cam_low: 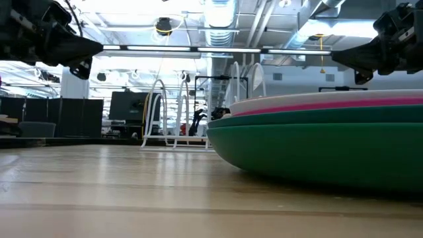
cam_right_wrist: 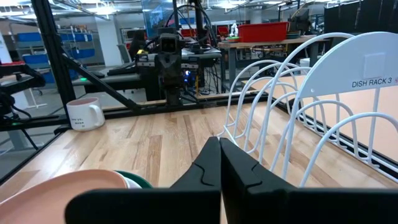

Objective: Sort dishes

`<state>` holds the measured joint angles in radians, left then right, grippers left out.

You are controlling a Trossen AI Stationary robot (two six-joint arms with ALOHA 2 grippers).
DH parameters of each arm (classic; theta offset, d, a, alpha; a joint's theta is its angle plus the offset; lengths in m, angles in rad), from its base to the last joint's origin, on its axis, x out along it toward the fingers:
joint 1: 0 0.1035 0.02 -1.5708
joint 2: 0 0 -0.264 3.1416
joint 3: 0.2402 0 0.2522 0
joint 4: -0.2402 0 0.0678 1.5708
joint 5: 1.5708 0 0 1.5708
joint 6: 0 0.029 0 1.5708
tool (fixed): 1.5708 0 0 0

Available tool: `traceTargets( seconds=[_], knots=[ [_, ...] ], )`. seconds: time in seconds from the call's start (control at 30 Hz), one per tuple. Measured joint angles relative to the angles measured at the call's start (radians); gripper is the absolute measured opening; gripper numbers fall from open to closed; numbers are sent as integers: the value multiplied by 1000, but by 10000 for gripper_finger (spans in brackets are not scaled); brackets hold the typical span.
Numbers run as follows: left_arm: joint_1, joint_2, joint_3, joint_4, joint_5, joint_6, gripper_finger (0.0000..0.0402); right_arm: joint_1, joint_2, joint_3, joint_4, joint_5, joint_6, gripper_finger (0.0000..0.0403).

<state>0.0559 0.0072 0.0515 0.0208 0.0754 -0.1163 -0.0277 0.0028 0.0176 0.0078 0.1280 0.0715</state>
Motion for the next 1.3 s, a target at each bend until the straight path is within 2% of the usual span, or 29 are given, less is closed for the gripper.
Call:
traceTargets(
  seconds=[0.1, 0.23, 0.4, 0.7, 0.77, 0.83, 0.9, 0.97, 1.03, 1.17, 1.3],
  knots=[
    [-3, 11, 48, 77, 9, -2, 0, 0, 0, 0, 0, 0, 0, 0],
    [-3, 71, 213, 76, -17, -3, 0, 0, 0, 0, 0, 0, 0, 0],
    [-3, 246, 553, -72, -27, 19, 0, 0, 0, 0, 0, 0, 0, 0],
    [-3, 639, 1228, -307, -37, 175, 0, 0, 0, 0, 0, 0, 0, 0],
    [-4, 715, 1347, -355, -36, 191, 0, -2, 0, 0, 0, 0, 0, 0],
    [-3, 781, 1427, -424, 12, 198, 0, -2, 0, 0, 0, 0, 0, 0],
    [-4, 826, 1451, -512, 120, 200, 0, -2, 0, 0, 0, 0, 0, 0],
    [-15, 857, 1427, -559, 167, 200, 0, -2, 0, 0, 0, 0, 0, 0],
    [-44, 881, 1359, -546, 141, 185, 0, -2, 0, 0, 0, 0, 0, 0],
    [-101, 915, 1178, -379, 26, 168, 0, -2, 0, 0, 0, 1, 0, 0],
    [-143, 931, 1024, -185, 12, 140, 0, 0, 0, 0, 0, 1, 3, 0]
  ],
)
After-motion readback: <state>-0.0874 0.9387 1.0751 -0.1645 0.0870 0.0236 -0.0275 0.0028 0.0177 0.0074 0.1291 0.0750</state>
